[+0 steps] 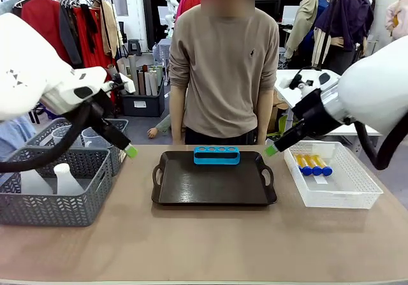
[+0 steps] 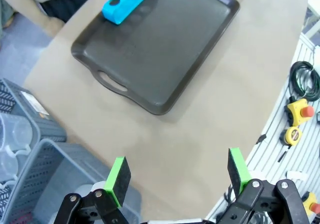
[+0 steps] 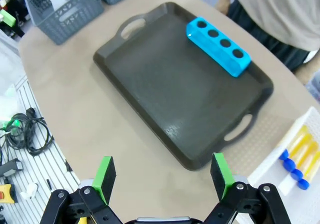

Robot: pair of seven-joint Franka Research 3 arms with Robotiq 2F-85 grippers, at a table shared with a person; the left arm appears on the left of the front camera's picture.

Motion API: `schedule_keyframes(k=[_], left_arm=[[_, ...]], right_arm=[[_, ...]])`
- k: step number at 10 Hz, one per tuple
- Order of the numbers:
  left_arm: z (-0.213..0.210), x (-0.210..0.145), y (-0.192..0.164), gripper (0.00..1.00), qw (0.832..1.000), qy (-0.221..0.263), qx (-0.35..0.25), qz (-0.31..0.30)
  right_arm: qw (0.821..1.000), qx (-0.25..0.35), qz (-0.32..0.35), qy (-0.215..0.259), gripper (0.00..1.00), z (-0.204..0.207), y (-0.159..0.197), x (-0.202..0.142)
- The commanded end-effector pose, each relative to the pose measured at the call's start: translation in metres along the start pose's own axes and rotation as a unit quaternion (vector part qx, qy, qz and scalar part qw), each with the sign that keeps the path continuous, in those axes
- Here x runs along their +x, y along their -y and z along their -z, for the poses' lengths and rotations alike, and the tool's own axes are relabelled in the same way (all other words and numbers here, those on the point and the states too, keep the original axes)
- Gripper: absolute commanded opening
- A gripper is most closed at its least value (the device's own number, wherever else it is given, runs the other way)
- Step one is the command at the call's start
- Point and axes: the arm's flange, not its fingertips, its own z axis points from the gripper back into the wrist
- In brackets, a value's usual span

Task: Prepare the laboratory tools.
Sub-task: Pick up one Large Measuring Cup and place it on the Handle tray.

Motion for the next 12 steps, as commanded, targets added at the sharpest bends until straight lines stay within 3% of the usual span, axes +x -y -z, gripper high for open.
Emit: schedule_keyframes(k=[1,7,9,12], left_arm=[[-0.006,0.009,-0.017,1.0,1.0,0.003,-0.005,0.004],[-0.006,0.006,-0.011,1.0,1.0,-0.005,0.012,0.0],[-0.023,0.022,-0.017,1.0,0.999,-0.005,-0.044,0.018],[-0.059,0.044,-0.039,1.0,0.994,0.031,-0.095,0.046]], right_arm=[[1.0,0.001,-0.006,0.0,1.0,-0.009,0.014,0.003],[1.0,-0.01,0.002,-0.009,1.0,-0.008,0.009,0.002],[0.998,0.037,-0.021,-0.035,1.0,-0.027,0.006,0.026],[0.997,0.075,-0.029,-0.012,1.0,-0.064,0.018,0.055]])
